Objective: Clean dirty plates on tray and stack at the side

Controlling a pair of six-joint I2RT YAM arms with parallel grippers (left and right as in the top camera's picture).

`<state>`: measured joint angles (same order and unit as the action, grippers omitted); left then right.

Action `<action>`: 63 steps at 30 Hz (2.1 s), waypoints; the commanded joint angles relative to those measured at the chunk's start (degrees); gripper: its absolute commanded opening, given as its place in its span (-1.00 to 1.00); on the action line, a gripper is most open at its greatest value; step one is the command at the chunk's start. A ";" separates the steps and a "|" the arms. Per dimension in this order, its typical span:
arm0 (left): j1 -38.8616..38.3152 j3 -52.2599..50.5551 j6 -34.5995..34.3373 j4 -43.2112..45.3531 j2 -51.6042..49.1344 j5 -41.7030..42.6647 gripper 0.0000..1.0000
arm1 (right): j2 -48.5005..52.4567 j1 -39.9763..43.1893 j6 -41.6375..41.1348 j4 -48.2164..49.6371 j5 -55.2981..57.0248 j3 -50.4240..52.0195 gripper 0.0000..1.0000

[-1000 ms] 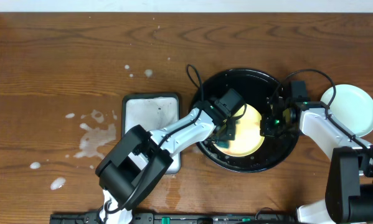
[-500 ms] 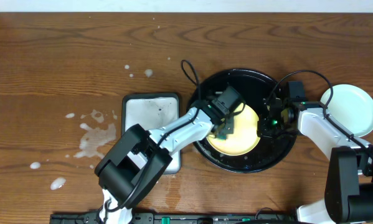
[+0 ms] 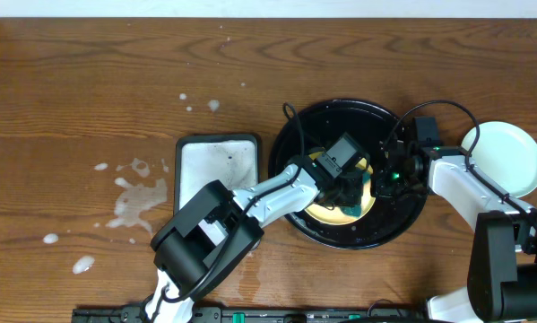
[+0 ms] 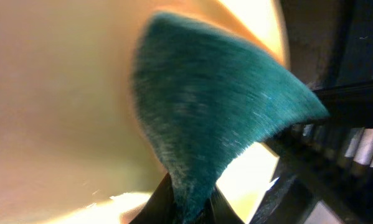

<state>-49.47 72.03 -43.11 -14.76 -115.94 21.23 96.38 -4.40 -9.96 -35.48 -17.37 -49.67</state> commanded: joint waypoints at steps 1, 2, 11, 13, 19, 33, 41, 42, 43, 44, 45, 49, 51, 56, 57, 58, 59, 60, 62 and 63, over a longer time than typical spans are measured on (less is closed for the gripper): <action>0.50 -0.92 0.15 -7.56 -2.51 -6.99 -0.85 | 0.48 0.17 1.09 -0.31 1.68 -0.26 -0.97; 0.74 -0.90 0.15 -9.55 -2.47 -10.21 -0.85 | 0.48 0.17 1.09 -0.31 1.68 -0.24 -0.97; 4.57 3.96 0.17 -29.49 -2.34 -37.75 -0.85 | 0.48 0.17 1.51 -0.59 1.70 -0.24 -0.97; 4.57 5.35 0.92 -30.88 -2.34 -40.61 -0.85 | 0.48 0.17 1.49 -0.55 1.70 -0.24 -0.98; 4.63 6.45 2.16 -24.72 -2.56 -32.48 -0.85 | 0.48 0.17 1.49 -0.72 1.68 -0.24 -0.97; -0.63 6.34 4.57 -5.29 -8.94 4.76 -0.85 | 0.48 0.17 1.51 -0.70 1.68 -0.24 -0.97; 1.03 6.38 7.96 -14.78 -3.91 -7.06 -0.85 | 0.48 0.17 1.53 -0.68 1.68 -0.26 -0.97; 1.40 6.38 8.26 -16.68 -2.40 -9.05 -0.86 | 0.48 0.17 1.75 -0.68 1.68 -0.26 -0.97; 1.73 6.38 8.85 -18.62 -0.74 -11.28 -0.85 | 0.48 0.17 1.92 -0.63 1.70 -0.26 -0.97; 2.03 6.38 9.07 -20.63 1.07 -13.55 -0.85 | 0.48 0.17 1.92 -0.52 1.70 -0.26 -0.98; 2.38 6.38 9.05 -22.62 2.97 -15.76 -0.85 | 0.48 0.17 1.95 -0.37 1.70 -0.26 -0.97; 4.33 6.38 9.05 -29.14 11.06 -20.92 -0.85 | 0.37 0.17 2.36 1.42 1.68 -0.26 -0.98; 5.95 6.36 9.03 -32.00 15.02 -21.79 -0.84 | 0.37 0.17 2.36 2.49 1.68 -0.26 -0.98; 11.74 5.64 9.05 -41.42 22.47 -22.71 -0.83 | 0.37 0.17 3.45 4.42 1.75 -0.24 -0.98; 13.05 5.05 9.03 -43.45 23.21 -23.74 -0.83 | 0.37 0.17 3.43 4.70 1.84 -0.24 -0.97; 14.32 4.26 9.01 -45.09 23.71 -24.92 -0.83 | 0.37 0.17 3.43 4.98 1.90 -0.24 -0.97; 15.61 3.17 9.03 -46.14 23.98 -25.77 -0.82 | 0.37 0.17 3.43 5.38 1.90 -0.24 -0.88; 16.94 1.62 9.03 -46.31 24.02 -26.27 -0.83 | 0.39 0.17 3.41 5.66 1.88 -0.24 -0.74; 19.91 -2.84 9.03 -44.41 23.98 -26.18 -0.77 | 0.39 0.17 3.41 6.05 1.60 -0.24 -0.98; 21.22 -5.40 9.05 -42.49 23.98 -25.81 -0.75 | 0.39 0.17 3.45 6.03 1.22 -0.24 -0.98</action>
<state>-31.44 72.60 -34.44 -59.11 -91.00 -2.44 96.38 -4.27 -6.92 -29.58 -15.66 -49.76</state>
